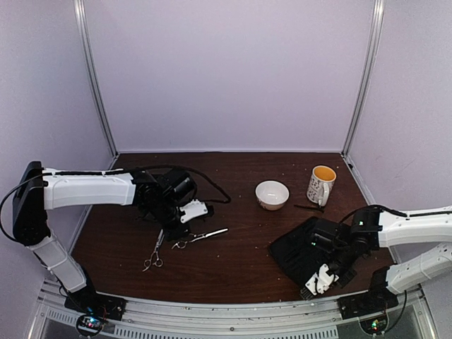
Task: Sort the hair-cutting tools
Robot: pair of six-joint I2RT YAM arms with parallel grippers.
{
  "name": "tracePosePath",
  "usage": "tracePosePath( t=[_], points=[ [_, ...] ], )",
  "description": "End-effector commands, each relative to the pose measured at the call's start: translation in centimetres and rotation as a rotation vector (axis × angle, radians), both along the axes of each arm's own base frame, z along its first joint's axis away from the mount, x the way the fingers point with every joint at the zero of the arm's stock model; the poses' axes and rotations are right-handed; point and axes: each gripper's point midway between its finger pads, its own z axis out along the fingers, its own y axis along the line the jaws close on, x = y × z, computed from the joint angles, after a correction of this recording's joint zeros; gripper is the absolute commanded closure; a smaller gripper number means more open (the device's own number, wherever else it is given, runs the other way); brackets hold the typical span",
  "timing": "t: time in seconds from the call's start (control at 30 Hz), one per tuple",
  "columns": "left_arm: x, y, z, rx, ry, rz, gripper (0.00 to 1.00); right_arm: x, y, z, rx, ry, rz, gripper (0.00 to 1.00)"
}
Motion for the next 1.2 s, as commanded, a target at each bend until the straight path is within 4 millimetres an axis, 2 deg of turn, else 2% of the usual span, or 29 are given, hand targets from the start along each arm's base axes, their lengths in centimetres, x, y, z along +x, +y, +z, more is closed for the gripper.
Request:
tracePosePath(
  t=[0.0,0.17,0.37,0.5,0.67,0.97,1.07,1.17],
  points=[
    [0.6,-0.5,2.0,-0.047,-0.026,-0.002,1.0,0.1,1.1,-0.7,0.024,0.001,-0.027,0.92],
    [0.5,-0.2,3.1,-0.055,-0.036,0.011,1.0,-0.2,3.9,-0.3,0.085,0.025,-0.031,0.99],
    [-0.4,0.6,4.2,-0.054,-0.006,0.052,1.0,-3.3,9.2,0.8,0.145,0.167,-0.008,1.0],
    [-0.9,1.1,5.1,-0.075,-0.009,0.075,1.0,-4.0,13.0,0.6,0.193,0.192,-0.04,1.0],
    [-1.3,1.8,6.4,-0.1,-0.034,0.081,1.0,-3.2,15.6,-0.7,0.154,0.112,0.006,1.0],
    [-1.3,2.9,6.4,-0.065,-0.052,0.108,1.0,-0.7,20.5,0.4,0.22,0.0,0.126,1.0],
    [-1.4,2.8,6.7,-0.07,-0.047,0.104,1.0,-0.5,21.2,0.8,0.233,0.0,0.103,0.9],
    [-1.6,2.3,6.8,-0.083,-0.028,0.094,1.0,-0.8,20.4,2.4,0.251,0.006,0.074,0.78]
  ],
)
